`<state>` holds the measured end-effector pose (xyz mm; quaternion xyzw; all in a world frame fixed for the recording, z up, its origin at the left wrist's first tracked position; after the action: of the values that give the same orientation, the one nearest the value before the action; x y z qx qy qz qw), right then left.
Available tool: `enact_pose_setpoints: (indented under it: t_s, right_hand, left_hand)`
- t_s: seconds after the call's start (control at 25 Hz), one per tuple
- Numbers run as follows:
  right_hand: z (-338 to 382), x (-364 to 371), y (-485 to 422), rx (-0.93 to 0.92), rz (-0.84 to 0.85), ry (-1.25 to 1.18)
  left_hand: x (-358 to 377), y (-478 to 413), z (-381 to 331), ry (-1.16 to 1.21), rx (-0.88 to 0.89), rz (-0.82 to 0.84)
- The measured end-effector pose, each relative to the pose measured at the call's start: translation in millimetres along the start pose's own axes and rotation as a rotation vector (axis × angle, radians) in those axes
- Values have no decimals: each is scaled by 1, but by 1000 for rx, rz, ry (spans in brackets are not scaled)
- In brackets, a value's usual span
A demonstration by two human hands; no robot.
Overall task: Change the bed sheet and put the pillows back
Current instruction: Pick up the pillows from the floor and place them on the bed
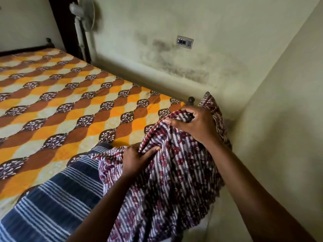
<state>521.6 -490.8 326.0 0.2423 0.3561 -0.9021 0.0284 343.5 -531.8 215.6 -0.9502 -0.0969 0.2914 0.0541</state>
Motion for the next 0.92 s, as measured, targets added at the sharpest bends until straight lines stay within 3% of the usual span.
enact_pose_setpoints:
  t_s: [0.36,0.56,0.72,0.92]
  right_hand:
    - [-149,-16,-85,127,147,-237]
    - [-205,-14,-154,18,225,-300]
    - [-269,2,-221,-44,297,-327]
    - [-358,65,-314,-36,381,-125]
  left_hand:
    - [56,-102,-28,-163,-201,-247]
    - [87,-170,-41,-150,-274,-370]
    - [111,-248,-33,-24,-336,-364]
    - [129,-358,11,-40,-452,-386]
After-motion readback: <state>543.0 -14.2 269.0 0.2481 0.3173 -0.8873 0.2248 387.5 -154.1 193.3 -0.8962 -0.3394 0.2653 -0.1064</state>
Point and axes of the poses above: each hand's wrist, its own y-axis away from the middle knuckle, its own x-axis out of the palm, z = x × y, the point moved 1 cm from there along -y, towards the middle knuckle, and after that the axes turned 11 degrees about -y, right-handed, at the moved point
